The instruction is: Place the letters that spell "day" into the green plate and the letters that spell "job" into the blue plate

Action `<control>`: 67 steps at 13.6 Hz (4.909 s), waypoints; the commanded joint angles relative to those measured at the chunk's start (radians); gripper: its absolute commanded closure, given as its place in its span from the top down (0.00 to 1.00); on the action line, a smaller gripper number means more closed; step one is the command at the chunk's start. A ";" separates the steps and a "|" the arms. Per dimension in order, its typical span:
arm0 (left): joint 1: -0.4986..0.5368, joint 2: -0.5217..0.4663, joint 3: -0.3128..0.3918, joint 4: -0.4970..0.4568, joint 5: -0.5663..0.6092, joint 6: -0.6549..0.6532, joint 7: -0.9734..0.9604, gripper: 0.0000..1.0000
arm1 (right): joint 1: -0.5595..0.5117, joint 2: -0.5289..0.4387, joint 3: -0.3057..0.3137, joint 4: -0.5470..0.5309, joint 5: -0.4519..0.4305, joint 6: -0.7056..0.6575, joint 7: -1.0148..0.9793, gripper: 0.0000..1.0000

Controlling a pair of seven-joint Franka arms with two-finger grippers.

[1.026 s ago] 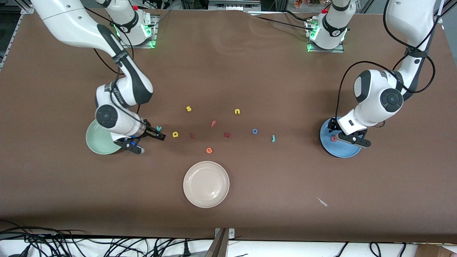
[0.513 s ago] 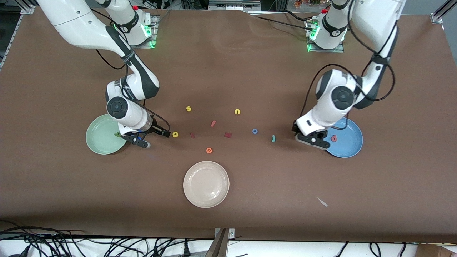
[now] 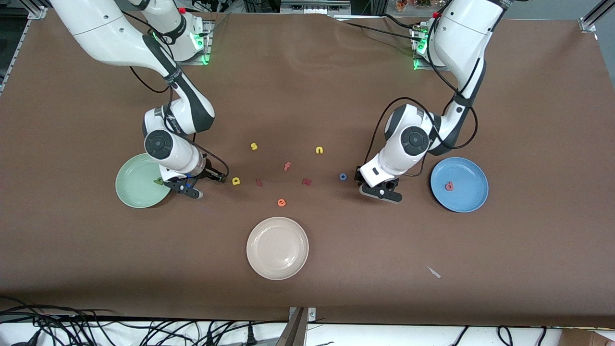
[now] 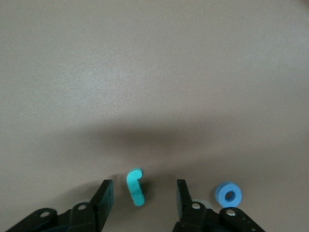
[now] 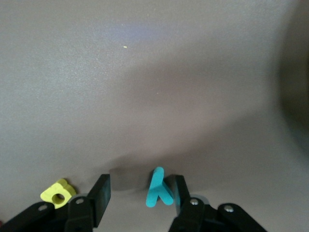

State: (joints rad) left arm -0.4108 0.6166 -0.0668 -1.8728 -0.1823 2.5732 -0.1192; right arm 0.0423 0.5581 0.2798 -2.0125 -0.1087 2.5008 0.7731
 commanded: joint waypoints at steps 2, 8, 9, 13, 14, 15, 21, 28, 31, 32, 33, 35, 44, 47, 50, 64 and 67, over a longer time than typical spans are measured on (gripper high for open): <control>-0.019 0.017 0.016 0.029 -0.020 -0.007 -0.016 0.58 | -0.005 0.003 0.004 -0.011 -0.034 0.013 0.003 0.44; -0.019 0.031 0.016 0.015 -0.019 -0.005 -0.014 0.54 | -0.004 0.011 0.004 -0.014 -0.042 0.013 0.003 0.16; -0.019 0.032 0.016 0.014 -0.019 -0.007 -0.014 0.53 | -0.004 0.011 0.004 -0.014 -0.042 0.013 0.002 0.11; -0.017 0.031 0.016 0.014 -0.017 -0.007 -0.007 0.12 | -0.002 0.011 0.004 -0.003 -0.066 -0.005 -0.012 0.00; -0.014 0.028 0.018 0.014 -0.017 -0.008 -0.007 0.08 | -0.002 0.010 0.004 0.004 -0.068 -0.014 -0.014 0.00; -0.011 0.022 0.019 0.012 -0.017 -0.011 -0.008 0.04 | -0.004 0.011 0.004 0.015 -0.068 -0.034 -0.015 0.00; 0.208 -0.187 0.016 -0.074 -0.011 -0.167 0.114 0.00 | -0.008 0.009 0.004 0.144 -0.101 -0.241 -0.090 0.00; 0.423 -0.311 0.019 -0.276 -0.013 -0.212 0.479 0.08 | -0.059 -0.047 -0.103 0.186 -0.100 -0.416 -0.487 0.00; 0.441 -0.325 0.021 -0.295 0.010 -0.212 0.507 0.32 | -0.059 -0.056 -0.183 0.178 -0.095 -0.427 -0.653 0.00; 0.441 -0.327 0.019 -0.289 0.012 -0.211 0.506 0.56 | -0.059 -0.056 -0.197 0.176 -0.094 -0.424 -0.702 0.00; 0.441 -0.328 0.019 -0.282 0.012 -0.208 0.507 0.64 | -0.059 -0.055 -0.209 0.175 -0.094 -0.415 -0.737 0.00; 0.441 -0.328 0.018 -0.281 0.004 -0.202 0.507 0.66 | -0.062 -0.047 -0.209 0.179 -0.080 -0.410 -0.739 0.57; 0.092 -0.207 0.012 -0.126 -0.252 -0.120 0.291 0.65 | -0.053 -0.047 -0.053 0.230 -0.034 -0.422 -0.478 1.00; -0.047 -0.098 0.022 -0.011 -0.246 -0.117 0.176 0.66 | -0.030 -0.040 -0.018 0.230 -0.032 -0.407 -0.408 1.00; -0.146 -0.046 0.054 0.003 -0.243 -0.028 0.049 0.60 | 0.025 -0.024 -0.018 0.230 -0.032 -0.352 -0.345 1.00; -0.235 0.077 0.068 0.066 0.095 -0.007 -0.229 0.58 | 0.142 0.094 -0.018 0.230 -0.037 -0.171 -0.439 0.99; -0.235 0.077 0.088 0.073 0.093 -0.004 -0.228 0.59 | 0.154 0.109 -0.018 0.232 -0.040 -0.171 -0.462 0.92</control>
State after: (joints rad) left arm -0.6387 0.6668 -0.0076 -1.8320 -0.1189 2.5555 -0.3275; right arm 0.1836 0.6531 0.2633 -1.7924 -0.1513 2.3251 0.3359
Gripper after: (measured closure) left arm 0.414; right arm 0.022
